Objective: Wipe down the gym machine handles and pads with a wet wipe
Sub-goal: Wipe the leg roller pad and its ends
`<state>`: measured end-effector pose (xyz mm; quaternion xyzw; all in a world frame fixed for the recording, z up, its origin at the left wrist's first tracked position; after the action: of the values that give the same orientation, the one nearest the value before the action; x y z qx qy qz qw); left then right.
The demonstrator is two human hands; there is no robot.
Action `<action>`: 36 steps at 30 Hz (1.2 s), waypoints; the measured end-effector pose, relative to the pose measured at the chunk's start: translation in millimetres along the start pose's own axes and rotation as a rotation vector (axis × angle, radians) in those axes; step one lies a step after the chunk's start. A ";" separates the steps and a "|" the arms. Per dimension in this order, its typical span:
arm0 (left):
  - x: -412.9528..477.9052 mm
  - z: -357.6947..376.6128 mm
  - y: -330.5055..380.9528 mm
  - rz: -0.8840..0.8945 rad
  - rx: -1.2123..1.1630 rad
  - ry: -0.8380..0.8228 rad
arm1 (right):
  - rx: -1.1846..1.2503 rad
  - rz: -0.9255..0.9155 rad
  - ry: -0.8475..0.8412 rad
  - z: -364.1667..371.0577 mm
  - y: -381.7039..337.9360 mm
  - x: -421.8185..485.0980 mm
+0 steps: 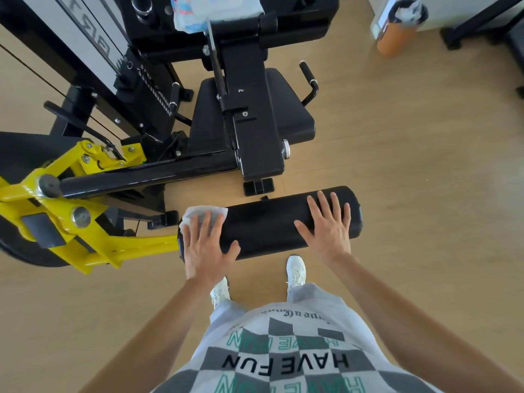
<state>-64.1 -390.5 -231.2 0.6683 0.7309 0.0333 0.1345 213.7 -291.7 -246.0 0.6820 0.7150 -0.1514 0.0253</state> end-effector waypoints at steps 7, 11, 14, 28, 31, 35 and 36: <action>20.6 12.1 72.8 0.229 -0.029 -0.044 | 0.023 -0.055 0.062 9.8 18.3 -31.4; 18.8 22.2 90.4 0.310 -0.016 -0.059 | 0.036 -0.098 0.104 6.3 27.5 -36.6; 10.8 17.7 73.2 0.302 -0.008 -0.023 | 0.038 -0.107 0.119 4.2 27.4 -33.8; 18.1 12.9 61.4 0.109 -0.019 -0.035 | 0.048 -0.097 0.155 5.4 28.0 -31.7; 23.7 21.5 107.5 0.279 -0.017 -0.090 | 0.062 -0.097 0.162 4.3 29.0 -32.3; 24.7 26.1 125.9 0.382 -0.052 -0.119 | 0.100 -0.073 0.161 1.8 28.1 -31.5; 24.3 23.1 122.8 0.387 -0.087 -0.103 | 0.125 -0.059 0.171 -0.9 26.8 -30.4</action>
<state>58.5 -356.8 -229.0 0.7906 0.5789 0.0561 0.1915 242.3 -320.3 -242.6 0.6714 0.7235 -0.1377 -0.0828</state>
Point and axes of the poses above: each hand's wrist, its own x-axis towards the middle knuckle, its own z-axis out of the palm, y = z × x, the point moved 7 cm from there along x, towards the middle knuckle, and after that the axes turned 10 degrees about z, right-handed, at the moved point
